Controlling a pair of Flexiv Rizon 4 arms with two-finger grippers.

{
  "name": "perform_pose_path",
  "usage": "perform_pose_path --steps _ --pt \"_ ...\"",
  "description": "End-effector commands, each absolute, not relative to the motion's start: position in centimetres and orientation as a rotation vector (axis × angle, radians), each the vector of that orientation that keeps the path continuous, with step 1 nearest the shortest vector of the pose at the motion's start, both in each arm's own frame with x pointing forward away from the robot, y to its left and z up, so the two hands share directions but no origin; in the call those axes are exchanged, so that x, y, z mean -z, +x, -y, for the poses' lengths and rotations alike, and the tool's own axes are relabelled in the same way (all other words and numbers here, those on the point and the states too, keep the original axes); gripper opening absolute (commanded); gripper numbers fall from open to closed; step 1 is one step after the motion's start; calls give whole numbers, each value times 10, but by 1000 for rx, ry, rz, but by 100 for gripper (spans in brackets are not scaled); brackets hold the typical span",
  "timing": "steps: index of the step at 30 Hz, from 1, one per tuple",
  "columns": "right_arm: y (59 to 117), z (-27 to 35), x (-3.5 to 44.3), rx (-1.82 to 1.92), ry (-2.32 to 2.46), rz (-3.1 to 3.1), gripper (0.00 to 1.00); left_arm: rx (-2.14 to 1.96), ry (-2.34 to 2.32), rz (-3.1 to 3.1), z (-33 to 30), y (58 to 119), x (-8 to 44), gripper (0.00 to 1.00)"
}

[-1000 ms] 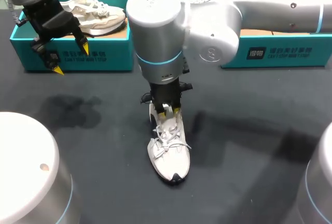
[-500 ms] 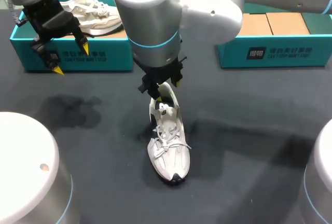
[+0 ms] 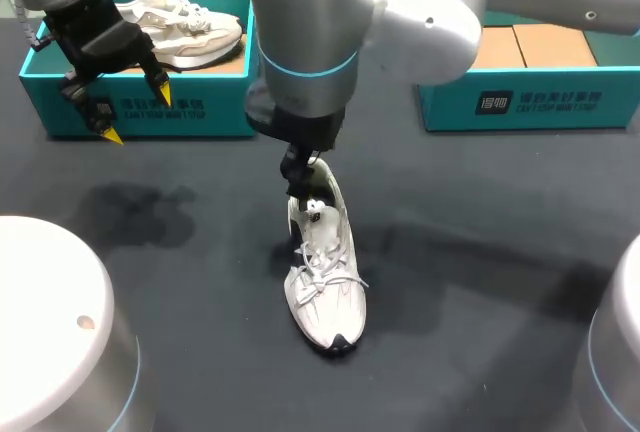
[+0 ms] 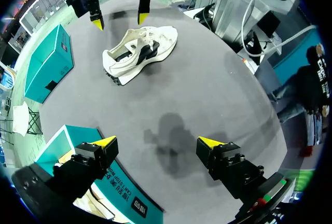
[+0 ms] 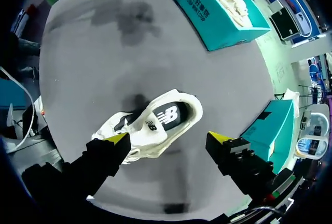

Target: Take the shoe out of the shoebox, open the shoe tongue, remove and reinsert the insole, then place the shoe into the shoebox

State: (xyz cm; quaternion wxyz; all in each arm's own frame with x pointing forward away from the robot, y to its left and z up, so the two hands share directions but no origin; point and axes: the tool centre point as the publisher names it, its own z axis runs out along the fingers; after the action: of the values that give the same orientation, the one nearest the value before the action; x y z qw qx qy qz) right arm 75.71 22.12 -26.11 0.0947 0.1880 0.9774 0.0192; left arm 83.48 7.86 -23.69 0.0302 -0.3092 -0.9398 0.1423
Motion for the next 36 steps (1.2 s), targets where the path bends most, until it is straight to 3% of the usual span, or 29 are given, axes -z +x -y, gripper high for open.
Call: perform_pose_path --steps 1,11,36 --pt "762 -218 268 -100 120 -3003 100 -434 -953 2897 -78 835 237 100" --pt "791 -236 285 -61 -110 -2957 100 -434 -953 2897 -78 835 237 100" --pt "838 -217 340 -58 -109 -2945 100 -434 -953 2897 -78 835 237 100"
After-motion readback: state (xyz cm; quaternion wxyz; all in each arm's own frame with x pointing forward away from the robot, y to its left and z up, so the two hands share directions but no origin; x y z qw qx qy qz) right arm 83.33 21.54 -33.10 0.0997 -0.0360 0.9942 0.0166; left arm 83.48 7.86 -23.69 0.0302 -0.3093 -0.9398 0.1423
